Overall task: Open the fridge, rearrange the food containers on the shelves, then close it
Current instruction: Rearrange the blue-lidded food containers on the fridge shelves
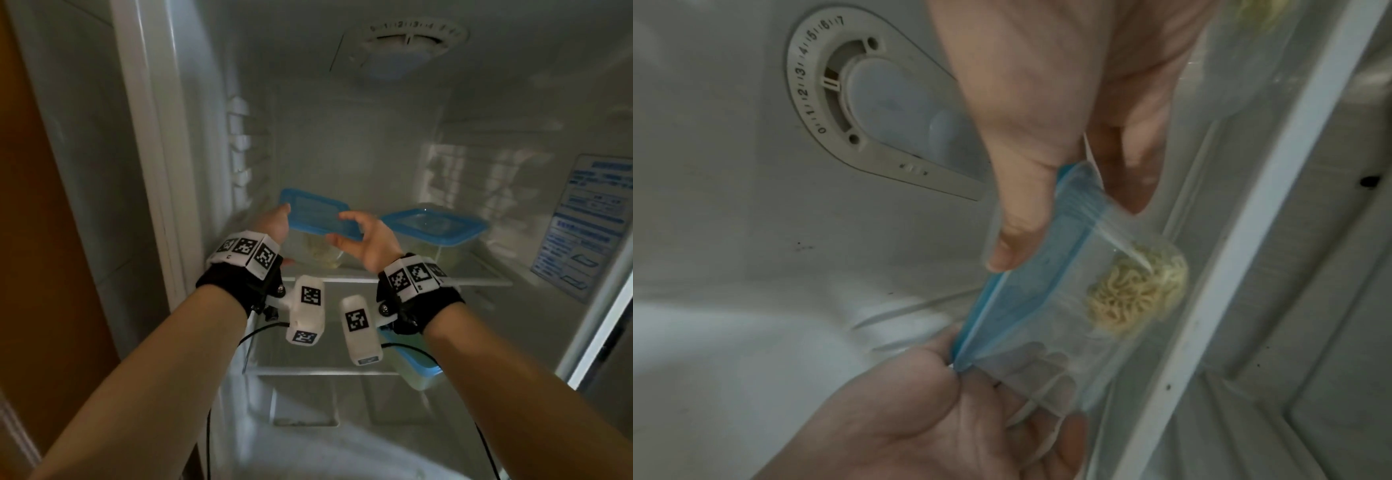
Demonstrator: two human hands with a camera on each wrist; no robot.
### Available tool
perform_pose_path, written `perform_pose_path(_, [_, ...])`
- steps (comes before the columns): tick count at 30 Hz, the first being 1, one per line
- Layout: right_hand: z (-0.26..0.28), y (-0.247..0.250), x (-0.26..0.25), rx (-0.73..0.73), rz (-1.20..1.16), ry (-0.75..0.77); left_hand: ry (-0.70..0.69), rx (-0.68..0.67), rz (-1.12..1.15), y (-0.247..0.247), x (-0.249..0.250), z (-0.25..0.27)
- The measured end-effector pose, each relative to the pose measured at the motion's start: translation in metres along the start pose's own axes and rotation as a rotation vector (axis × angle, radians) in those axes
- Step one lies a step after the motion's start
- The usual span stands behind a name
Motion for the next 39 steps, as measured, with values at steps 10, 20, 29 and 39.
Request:
perform_pose_path(10, [-0.004,-0.009,0.006,-0.015,-0.02,0.012,-0.164,0.174,-0.267,0.012,0.006,-0.01])
perform_pose_path(20, [0.012,0.059,-0.04,0.309,-0.132,0.223,-0.703,0.153,-0.333,-0.043,0.097,0.041])
perform_pose_path(29, [0.035,0.149,0.042,0.647,-0.21,-0.028,-0.522,-0.268,-0.152,-0.137,0.096,0.046])
perform_pose_path(39, [0.029,0.146,0.088,0.574,-0.498,-0.238,-0.207,-0.29,-0.034,-0.156,0.057,0.017])
Point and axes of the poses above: each hand's wrist, its own z-axis away from the middle knuckle, its own y-axis out of the back of the hand, x = y × z, the point moved 9 cm from there along -z, towards the middle knuckle, and after that the axes turned 14 degrees about -z, right-handed, at the moved point
